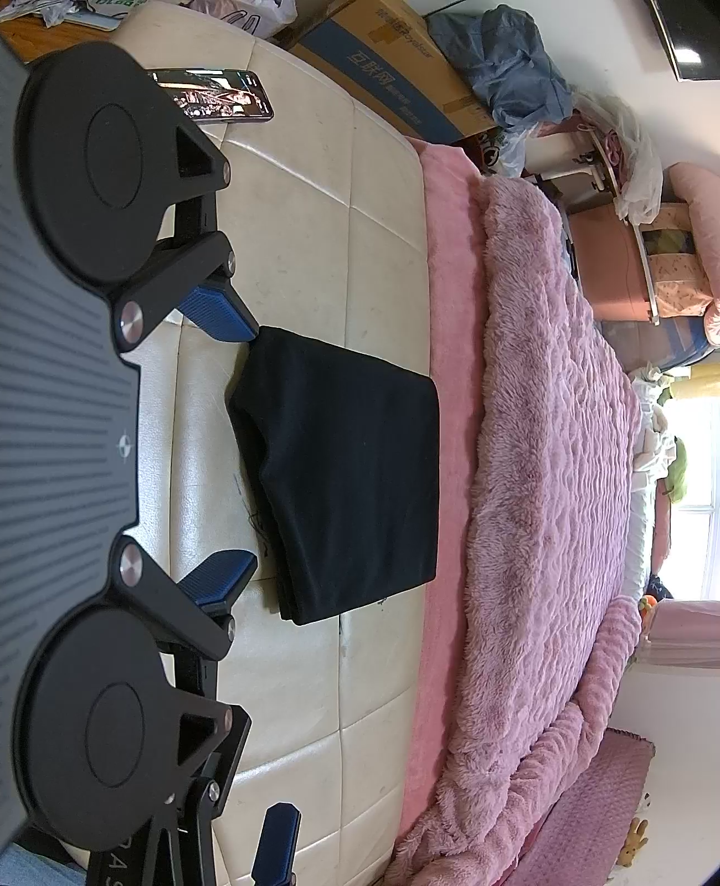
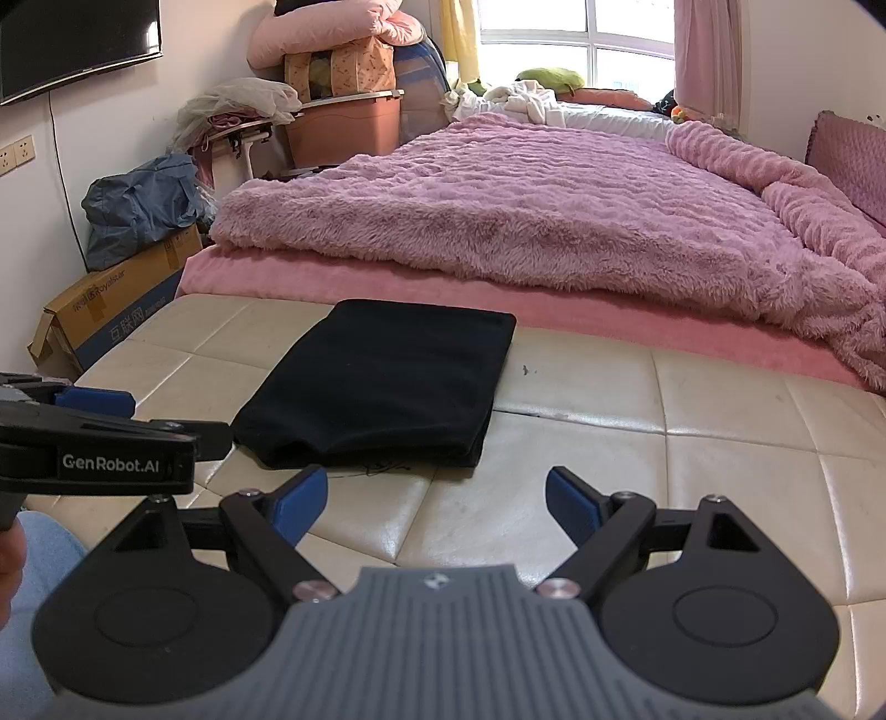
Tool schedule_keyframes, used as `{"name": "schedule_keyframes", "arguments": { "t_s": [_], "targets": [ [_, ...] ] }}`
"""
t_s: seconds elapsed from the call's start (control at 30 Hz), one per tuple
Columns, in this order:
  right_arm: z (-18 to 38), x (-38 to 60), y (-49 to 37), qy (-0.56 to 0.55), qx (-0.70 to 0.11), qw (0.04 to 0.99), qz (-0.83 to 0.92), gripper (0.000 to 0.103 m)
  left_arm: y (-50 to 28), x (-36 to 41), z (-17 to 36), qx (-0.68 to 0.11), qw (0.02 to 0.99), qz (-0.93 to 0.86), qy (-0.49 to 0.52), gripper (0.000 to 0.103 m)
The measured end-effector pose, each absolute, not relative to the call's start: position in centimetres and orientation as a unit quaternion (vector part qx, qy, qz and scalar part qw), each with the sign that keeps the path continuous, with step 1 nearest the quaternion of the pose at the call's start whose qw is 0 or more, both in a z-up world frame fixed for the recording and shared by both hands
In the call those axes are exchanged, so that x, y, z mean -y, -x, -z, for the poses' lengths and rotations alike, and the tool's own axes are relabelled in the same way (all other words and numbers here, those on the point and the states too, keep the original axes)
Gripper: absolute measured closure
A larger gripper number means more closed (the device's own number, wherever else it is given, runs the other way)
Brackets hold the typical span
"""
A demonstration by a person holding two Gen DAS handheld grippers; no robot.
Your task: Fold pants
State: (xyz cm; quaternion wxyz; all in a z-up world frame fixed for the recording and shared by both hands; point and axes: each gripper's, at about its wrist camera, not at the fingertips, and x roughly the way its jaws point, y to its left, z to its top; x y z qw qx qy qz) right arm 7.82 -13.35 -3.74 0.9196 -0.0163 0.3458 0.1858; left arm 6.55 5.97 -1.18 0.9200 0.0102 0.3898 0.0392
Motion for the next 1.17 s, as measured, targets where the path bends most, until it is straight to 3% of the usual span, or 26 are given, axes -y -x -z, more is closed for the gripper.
{"name": "schedule_keyframes", "arguments": {
  "t_s": [1.17],
  "targets": [
    [4.16,13.18,-7.35,0.017,-0.353,0.916,-0.191,0.021,-5.61,-5.70,1.15,-0.385,0.922,-0.038,0.006,0.004]
  ]
}}
